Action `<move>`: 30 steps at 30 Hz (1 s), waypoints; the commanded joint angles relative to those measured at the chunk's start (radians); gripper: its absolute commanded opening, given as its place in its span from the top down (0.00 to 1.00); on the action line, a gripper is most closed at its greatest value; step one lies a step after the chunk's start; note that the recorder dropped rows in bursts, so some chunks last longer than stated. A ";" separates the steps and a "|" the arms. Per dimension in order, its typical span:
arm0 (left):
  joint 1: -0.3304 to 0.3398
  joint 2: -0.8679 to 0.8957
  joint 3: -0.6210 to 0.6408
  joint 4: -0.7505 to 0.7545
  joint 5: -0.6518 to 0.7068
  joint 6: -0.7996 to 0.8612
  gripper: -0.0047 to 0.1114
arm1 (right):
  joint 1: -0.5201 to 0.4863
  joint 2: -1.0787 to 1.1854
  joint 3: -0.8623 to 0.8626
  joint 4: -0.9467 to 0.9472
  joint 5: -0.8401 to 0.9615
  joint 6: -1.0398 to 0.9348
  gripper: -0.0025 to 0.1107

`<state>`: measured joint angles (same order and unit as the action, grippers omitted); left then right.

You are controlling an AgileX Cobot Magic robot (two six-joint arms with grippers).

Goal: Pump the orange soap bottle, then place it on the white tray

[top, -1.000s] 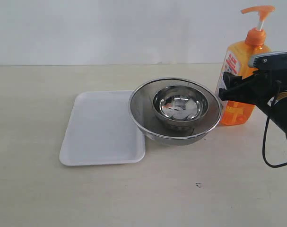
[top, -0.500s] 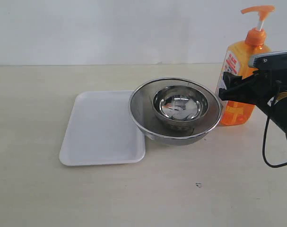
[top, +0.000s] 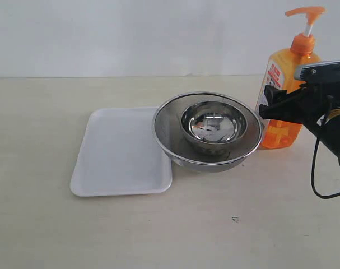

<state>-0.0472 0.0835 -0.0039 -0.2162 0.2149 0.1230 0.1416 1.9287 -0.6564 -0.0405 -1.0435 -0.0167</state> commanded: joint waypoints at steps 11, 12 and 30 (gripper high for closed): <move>0.002 -0.007 0.004 0.026 0.071 -0.114 0.92 | -0.003 -0.007 -0.004 0.004 -0.037 -0.007 0.98; 0.002 -0.007 0.004 0.028 0.071 -0.114 0.92 | -0.003 -0.007 -0.004 0.004 -0.037 -0.007 0.98; 0.002 -0.007 0.004 0.123 0.069 -0.107 0.92 | -0.003 -0.007 -0.004 0.004 -0.037 -0.005 0.98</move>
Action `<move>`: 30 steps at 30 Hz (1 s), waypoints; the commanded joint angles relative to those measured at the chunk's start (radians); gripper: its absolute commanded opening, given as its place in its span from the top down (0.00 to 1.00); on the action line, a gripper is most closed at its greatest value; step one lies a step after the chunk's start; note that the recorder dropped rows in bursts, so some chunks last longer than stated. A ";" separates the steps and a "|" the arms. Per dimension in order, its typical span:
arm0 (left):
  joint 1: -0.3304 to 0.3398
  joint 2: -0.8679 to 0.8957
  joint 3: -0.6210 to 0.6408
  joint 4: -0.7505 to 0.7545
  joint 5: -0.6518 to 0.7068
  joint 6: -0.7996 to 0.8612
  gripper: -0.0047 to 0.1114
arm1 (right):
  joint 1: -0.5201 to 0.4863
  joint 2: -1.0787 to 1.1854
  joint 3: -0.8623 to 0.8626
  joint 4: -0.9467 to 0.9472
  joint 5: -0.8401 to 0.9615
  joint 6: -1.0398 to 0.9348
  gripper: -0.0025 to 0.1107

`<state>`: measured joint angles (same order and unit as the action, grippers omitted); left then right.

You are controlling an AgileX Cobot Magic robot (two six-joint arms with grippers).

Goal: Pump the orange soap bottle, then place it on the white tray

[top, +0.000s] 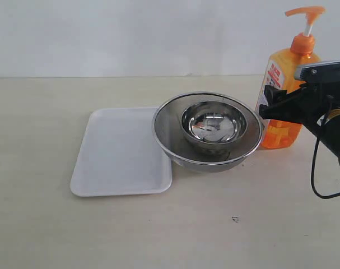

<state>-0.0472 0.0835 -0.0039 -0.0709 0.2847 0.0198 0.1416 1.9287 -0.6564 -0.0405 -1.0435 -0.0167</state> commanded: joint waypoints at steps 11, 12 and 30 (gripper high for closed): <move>0.002 -0.007 0.004 -0.018 -0.001 -0.004 0.92 | -0.003 -0.007 -0.004 0.004 -0.037 -0.005 0.98; 0.002 -0.007 0.004 -0.018 -0.001 -0.002 0.92 | -0.003 -0.007 -0.004 0.004 -0.037 -0.005 0.98; 0.029 -0.069 0.004 -0.015 0.015 0.016 0.92 | -0.003 -0.007 -0.004 0.004 -0.037 -0.005 0.98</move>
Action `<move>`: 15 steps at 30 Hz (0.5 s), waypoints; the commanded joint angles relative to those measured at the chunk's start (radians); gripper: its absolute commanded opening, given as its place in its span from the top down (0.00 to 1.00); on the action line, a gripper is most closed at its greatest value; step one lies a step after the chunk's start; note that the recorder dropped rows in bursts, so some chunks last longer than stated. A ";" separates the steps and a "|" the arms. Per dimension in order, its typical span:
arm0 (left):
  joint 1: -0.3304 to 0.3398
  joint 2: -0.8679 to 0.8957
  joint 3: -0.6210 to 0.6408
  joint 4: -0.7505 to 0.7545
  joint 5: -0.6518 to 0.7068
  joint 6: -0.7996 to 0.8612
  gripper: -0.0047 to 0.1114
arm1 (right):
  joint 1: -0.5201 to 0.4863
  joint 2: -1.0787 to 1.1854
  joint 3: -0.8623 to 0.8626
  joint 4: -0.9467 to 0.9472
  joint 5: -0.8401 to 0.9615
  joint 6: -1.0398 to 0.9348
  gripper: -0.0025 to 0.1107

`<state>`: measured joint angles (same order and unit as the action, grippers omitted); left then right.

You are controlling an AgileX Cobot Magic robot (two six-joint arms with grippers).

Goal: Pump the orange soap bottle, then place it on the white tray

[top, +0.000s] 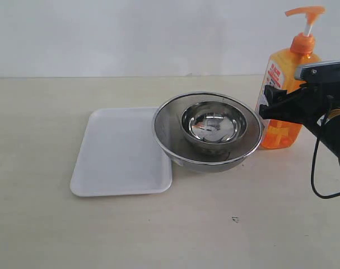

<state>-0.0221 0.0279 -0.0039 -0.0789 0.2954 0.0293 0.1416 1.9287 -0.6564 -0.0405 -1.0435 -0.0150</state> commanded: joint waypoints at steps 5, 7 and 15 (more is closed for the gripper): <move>0.004 -0.013 0.004 -0.007 0.004 0.006 0.92 | -0.003 -0.007 -0.004 0.004 -0.037 -0.006 0.98; 0.004 -0.013 0.004 -0.007 0.004 0.006 0.92 | -0.003 -0.007 -0.004 0.004 -0.037 -0.006 0.98; 0.004 -0.028 0.004 -0.007 -0.002 0.006 0.92 | -0.003 -0.007 -0.004 0.004 -0.037 -0.006 0.98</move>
